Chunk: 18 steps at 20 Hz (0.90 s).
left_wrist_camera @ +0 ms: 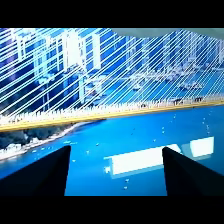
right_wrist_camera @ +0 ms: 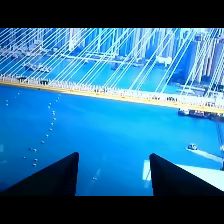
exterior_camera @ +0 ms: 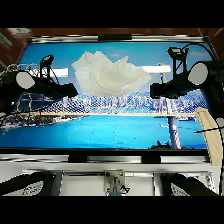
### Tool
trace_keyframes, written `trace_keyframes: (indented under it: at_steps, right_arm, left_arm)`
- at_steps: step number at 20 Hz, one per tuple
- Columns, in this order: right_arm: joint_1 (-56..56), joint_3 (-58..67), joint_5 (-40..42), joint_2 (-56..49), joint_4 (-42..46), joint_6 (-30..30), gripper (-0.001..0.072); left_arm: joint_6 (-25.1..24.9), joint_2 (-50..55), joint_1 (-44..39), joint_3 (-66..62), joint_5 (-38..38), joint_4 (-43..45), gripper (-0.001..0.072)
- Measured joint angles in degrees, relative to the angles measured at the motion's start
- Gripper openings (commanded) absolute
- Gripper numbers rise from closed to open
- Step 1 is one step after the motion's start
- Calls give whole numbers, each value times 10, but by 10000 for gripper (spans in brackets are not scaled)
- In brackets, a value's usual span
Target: Fold the shirts.
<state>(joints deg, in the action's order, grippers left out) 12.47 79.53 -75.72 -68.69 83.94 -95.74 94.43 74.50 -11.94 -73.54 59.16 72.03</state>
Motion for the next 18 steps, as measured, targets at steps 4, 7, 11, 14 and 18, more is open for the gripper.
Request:
trace_keyframes:
  at_steps: [4,7,11,14,18]
  right_arm:
    - [0,0,62,0,-1,-1,553]
    - [0,0,95,0,-17,-7,553]
    - [0,0,109,-10,-37,-10,554]
    - [0,0,113,-30,-54,-10,554]
    - [-2,0,161,-72,-68,2,675]
  left_arm:
    - [-2,73,4,-35,-77,-31,679]
    - [-4,146,19,-83,-118,-40,678]
    - [3,249,42,-158,-121,-44,678]
    - [6,308,51,-201,-123,-46,678]
    - [8,356,54,-228,-149,-59,677]
